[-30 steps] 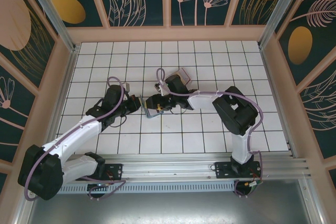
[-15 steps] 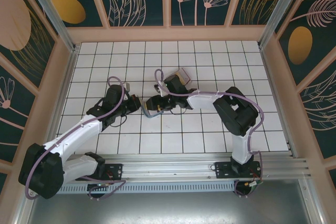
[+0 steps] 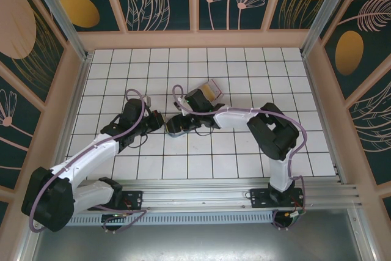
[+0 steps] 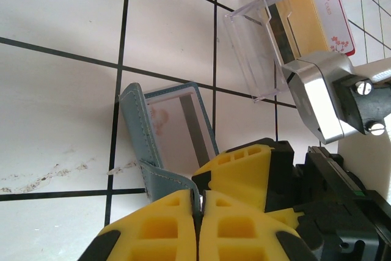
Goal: Put the credit cards into the card holder
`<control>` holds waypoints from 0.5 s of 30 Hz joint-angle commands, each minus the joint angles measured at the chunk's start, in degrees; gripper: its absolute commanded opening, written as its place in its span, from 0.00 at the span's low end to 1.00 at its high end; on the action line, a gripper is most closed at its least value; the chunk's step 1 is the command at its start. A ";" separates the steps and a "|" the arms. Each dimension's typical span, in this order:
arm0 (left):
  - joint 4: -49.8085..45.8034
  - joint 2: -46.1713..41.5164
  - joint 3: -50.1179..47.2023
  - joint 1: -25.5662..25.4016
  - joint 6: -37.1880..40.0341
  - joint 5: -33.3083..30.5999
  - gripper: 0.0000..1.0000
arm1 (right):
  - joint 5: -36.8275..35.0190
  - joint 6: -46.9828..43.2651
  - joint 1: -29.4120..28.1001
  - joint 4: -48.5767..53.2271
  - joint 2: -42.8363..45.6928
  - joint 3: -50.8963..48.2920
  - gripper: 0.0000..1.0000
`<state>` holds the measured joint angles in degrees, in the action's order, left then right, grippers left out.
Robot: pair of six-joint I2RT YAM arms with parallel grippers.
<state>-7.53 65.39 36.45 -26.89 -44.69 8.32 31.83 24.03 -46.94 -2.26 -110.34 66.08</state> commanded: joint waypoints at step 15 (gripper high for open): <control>0.48 0.09 0.70 0.18 -0.40 -0.77 0.00 | -0.72 -2.37 -0.33 1.34 1.95 -0.43 0.61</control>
<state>-7.53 65.39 36.45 -26.89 -44.69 8.32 31.29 22.81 -46.94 -2.04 -109.08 65.08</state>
